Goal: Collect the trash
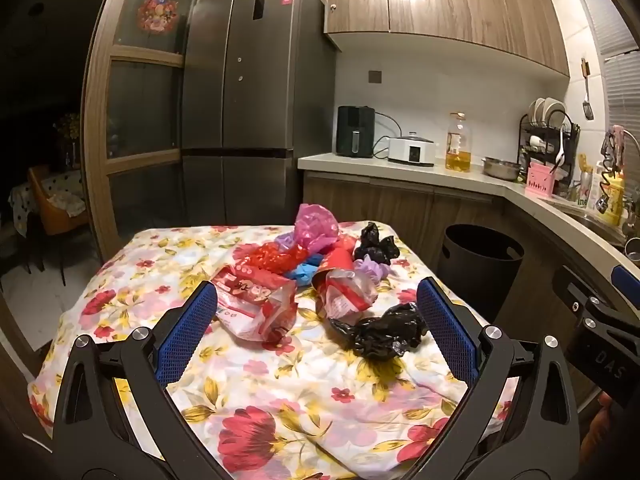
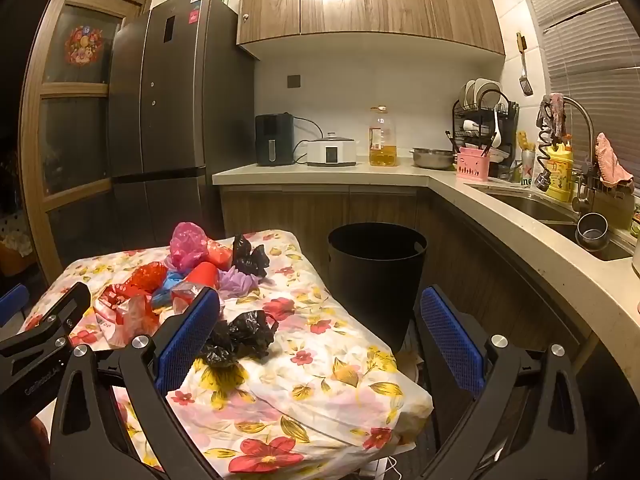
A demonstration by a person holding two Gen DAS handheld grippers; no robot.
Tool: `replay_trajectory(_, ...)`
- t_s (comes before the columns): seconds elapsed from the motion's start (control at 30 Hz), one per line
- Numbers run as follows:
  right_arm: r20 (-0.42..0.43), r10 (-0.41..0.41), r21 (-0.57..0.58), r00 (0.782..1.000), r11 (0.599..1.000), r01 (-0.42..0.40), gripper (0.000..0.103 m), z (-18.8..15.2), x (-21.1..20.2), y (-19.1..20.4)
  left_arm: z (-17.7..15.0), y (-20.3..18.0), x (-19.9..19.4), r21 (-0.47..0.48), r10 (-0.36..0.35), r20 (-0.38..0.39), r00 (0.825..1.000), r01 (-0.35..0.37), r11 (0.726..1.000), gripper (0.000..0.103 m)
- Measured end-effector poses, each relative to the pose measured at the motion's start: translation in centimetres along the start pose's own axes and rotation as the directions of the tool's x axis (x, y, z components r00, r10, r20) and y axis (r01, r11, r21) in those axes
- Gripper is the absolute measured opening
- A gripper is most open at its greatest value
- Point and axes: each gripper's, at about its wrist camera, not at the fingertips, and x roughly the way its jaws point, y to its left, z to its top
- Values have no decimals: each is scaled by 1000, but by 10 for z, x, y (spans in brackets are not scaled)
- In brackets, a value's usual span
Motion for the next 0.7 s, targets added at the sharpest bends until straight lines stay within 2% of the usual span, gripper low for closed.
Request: replay_trajectory(0.7,5,1,5,1000,1000,-1,98,0,-1,-1,-1,0,-1,-2,-4,8,1000,4,1000,98)
